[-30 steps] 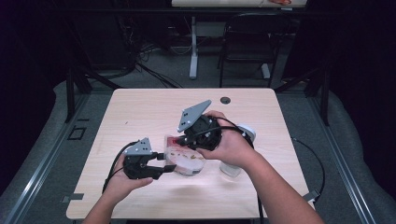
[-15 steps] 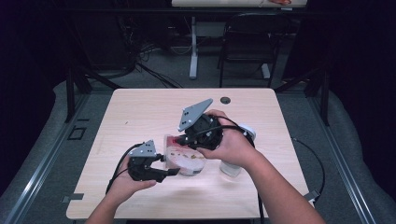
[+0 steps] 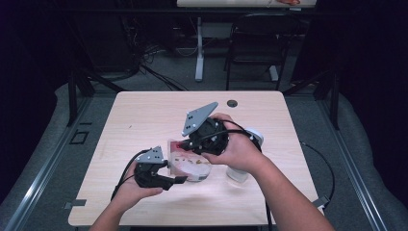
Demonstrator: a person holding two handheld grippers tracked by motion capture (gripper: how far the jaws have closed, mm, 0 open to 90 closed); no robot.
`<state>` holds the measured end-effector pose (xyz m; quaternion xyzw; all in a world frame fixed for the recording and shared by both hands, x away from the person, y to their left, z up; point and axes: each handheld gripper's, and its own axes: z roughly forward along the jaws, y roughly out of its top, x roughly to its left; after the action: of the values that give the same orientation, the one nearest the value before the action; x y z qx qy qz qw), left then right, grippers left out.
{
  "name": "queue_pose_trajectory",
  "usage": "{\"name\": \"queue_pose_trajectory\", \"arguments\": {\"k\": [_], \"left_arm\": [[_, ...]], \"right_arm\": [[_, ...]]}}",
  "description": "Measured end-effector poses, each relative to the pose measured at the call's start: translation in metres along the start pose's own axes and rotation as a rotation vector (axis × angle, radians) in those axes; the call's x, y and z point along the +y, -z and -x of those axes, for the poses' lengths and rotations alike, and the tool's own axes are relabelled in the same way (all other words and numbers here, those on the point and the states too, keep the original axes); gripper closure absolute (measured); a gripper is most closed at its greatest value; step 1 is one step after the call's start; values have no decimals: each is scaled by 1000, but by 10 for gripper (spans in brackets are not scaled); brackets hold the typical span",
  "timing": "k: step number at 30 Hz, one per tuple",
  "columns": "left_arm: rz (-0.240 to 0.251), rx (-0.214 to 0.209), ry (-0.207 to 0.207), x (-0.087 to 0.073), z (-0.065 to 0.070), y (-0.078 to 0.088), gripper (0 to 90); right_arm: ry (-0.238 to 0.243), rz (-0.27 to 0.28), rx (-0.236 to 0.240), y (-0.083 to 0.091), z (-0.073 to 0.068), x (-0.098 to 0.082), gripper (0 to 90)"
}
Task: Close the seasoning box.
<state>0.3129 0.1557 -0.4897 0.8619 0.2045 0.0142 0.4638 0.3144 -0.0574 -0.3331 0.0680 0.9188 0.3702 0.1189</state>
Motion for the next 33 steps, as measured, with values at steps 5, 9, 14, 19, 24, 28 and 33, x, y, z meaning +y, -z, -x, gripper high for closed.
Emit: {"name": "queue_pose_trajectory", "arguments": {"k": [5, 9, 14, 19, 24, 28, 33], "left_arm": [[-25, 6, -5, -2, 0, -6, 411], [-24, 7, -14, -2, 1, -7, 413], [-11, 1, -13, -4, -1, -7, 416], [-1, 2, -12, -6, -2, -8, 423], [10, 2, -12, -7, -2, -9, 423], [-3, -4, -8, -8, -3, -10, 420], [1, -4, -10, -8, -2, -10, 431]], "right_arm": [[4, 5, 3, 2, 0, 1, 900], [3, 8, 0, 2, 0, 2, 900], [6, 7, -4, 3, 0, 2, 900], [10, 3, -3, 2, 0, 2, 900], [12, 3, -4, 2, 0, 3, 900], [13, 9, -4, 3, -1, 3, 900], [15, 14, -5, 3, -2, 3, 900]]}}
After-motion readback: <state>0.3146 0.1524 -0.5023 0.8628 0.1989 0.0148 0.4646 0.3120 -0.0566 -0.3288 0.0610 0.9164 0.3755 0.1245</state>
